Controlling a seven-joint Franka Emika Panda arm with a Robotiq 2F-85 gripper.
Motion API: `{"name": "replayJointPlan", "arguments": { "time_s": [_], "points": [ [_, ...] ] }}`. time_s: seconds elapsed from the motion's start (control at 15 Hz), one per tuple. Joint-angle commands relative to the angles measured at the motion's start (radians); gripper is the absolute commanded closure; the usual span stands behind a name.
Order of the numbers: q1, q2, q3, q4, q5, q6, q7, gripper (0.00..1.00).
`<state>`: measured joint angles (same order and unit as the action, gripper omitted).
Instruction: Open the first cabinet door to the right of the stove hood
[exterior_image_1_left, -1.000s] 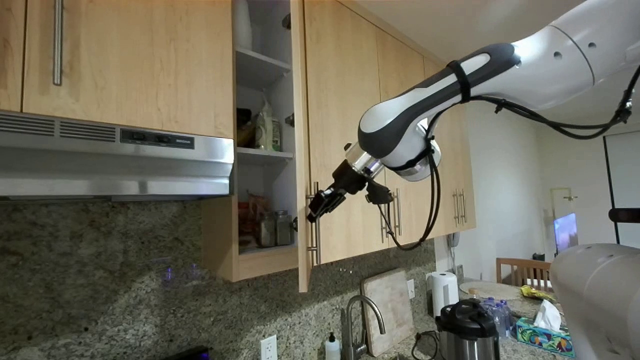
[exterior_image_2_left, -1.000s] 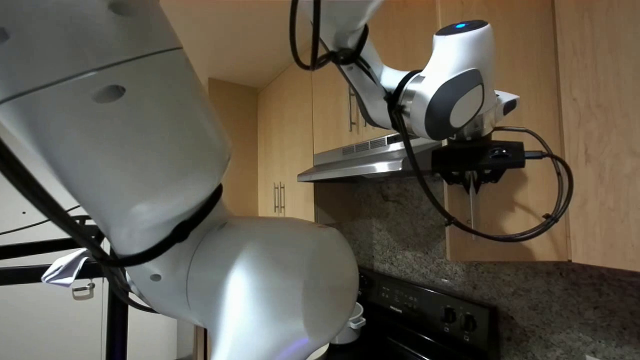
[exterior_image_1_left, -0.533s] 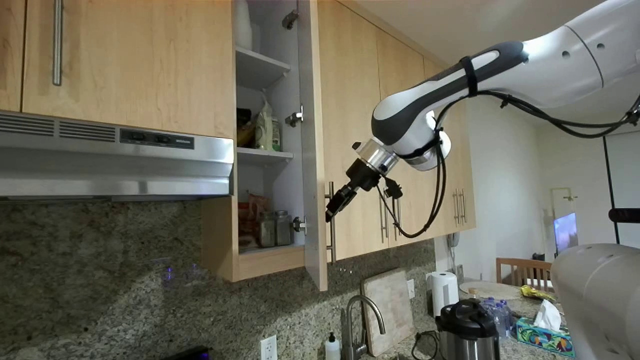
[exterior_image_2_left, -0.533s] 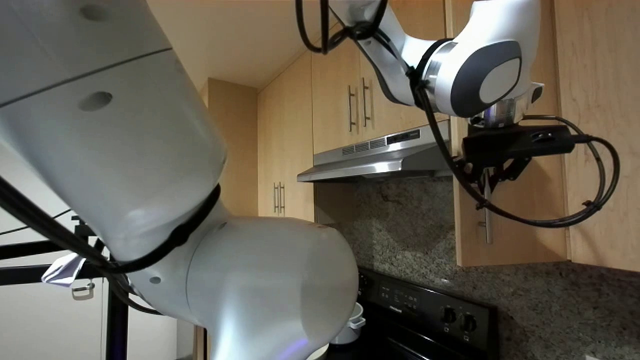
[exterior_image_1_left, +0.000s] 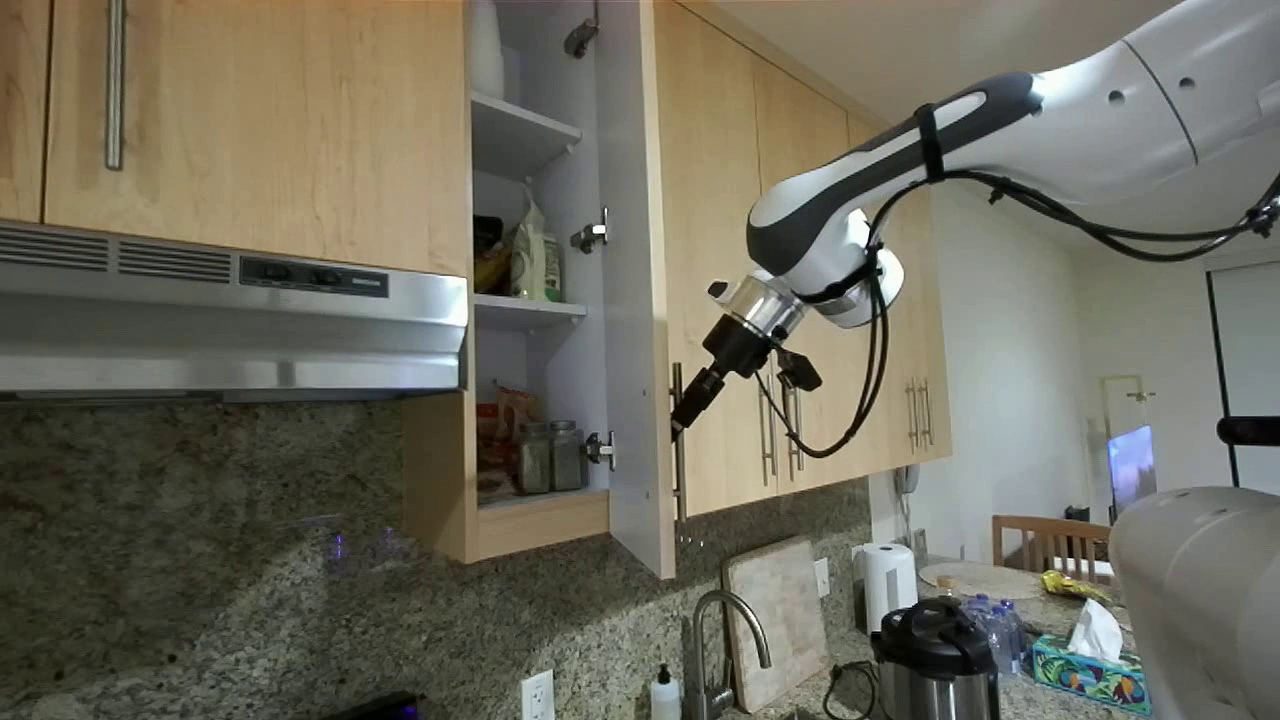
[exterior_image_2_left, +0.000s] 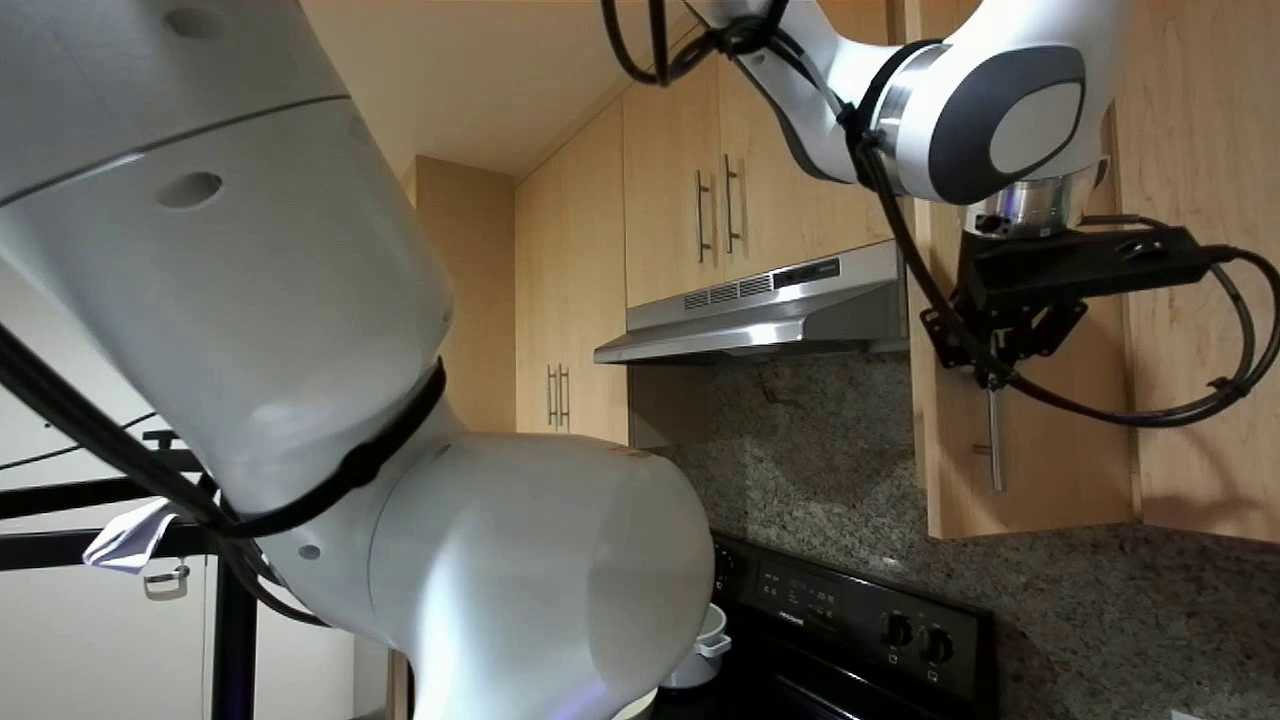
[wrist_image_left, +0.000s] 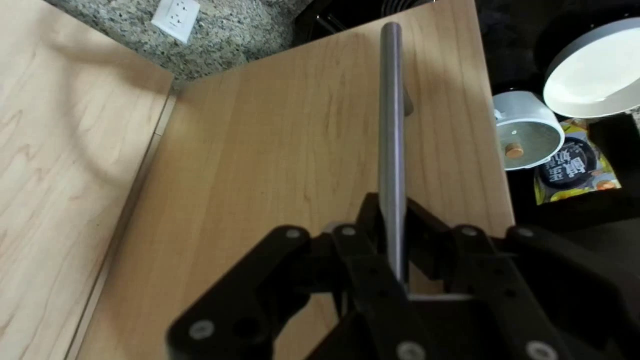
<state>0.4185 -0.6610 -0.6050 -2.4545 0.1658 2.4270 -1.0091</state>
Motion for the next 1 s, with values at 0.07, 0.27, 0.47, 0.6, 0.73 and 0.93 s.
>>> {"name": "replayJointPlan", "arguments": {
  "time_s": [0.07,0.27,0.47,0.6,0.73,0.93],
  "points": [
    [-0.088,-0.079,0.065,-0.03,0.043,-0.204,-0.115,0.93],
    [-0.064,-0.088,0.034,-0.024,-0.004,-0.222,-0.114,0.74],
    [-0.068,-0.089,0.03,-0.006,-0.023,-0.276,-0.123,0.5],
    [-0.141,-0.067,0.08,0.01,0.022,-0.344,-0.175,0.37],
    [-0.12,-0.088,0.05,0.018,-0.039,-0.395,-0.162,0.24],
    [-0.257,-0.084,0.136,0.026,0.001,-0.573,-0.225,0.04]
  ]
}}
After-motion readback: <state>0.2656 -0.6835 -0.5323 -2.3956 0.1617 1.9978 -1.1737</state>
